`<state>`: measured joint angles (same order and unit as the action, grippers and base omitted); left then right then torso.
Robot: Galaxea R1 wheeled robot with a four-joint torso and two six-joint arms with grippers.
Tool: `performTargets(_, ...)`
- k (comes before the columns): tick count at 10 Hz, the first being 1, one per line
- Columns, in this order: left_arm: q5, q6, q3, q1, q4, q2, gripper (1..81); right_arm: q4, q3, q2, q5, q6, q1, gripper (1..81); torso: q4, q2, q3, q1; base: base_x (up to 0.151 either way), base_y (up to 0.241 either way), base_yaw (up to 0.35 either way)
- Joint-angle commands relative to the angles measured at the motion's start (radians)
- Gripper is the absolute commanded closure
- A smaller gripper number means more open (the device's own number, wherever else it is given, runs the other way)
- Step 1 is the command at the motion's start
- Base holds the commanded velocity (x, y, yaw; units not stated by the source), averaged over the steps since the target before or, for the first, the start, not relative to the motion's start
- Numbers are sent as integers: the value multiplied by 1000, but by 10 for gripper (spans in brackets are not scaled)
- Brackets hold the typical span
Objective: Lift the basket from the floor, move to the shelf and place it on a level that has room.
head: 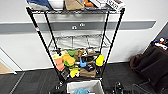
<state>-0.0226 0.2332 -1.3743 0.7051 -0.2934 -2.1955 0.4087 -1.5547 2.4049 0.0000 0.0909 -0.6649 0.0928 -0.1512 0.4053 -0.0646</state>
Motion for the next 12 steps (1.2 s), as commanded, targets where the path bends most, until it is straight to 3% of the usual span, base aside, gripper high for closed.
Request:
performTargets(1, 10, -9, 50, -92, 5, 31, 811, 4, 56, -19, -20, 7, 126, 811, 0, -1, -66, 0, 0, 0, 0)
performTargets(9, 9, -9, 60, -92, 7, 39, 811, 2, 67, -21, -18, 7, 124, 811, 0, 8, -264, 8, 0, 0, 0)
performTargets(10, 9, -9, 61, -92, 7, 39, 811, 2, 68, -21, -18, 7, 126, 811, 0, 8, -215, 8, 0, 0, 0)
performTargets(12, 9, -9, 63, -94, 7, 42, 811, 2, 68, -22, -18, 7, 124, 811, 0, 7, -236, 10, 0, 0, 0)
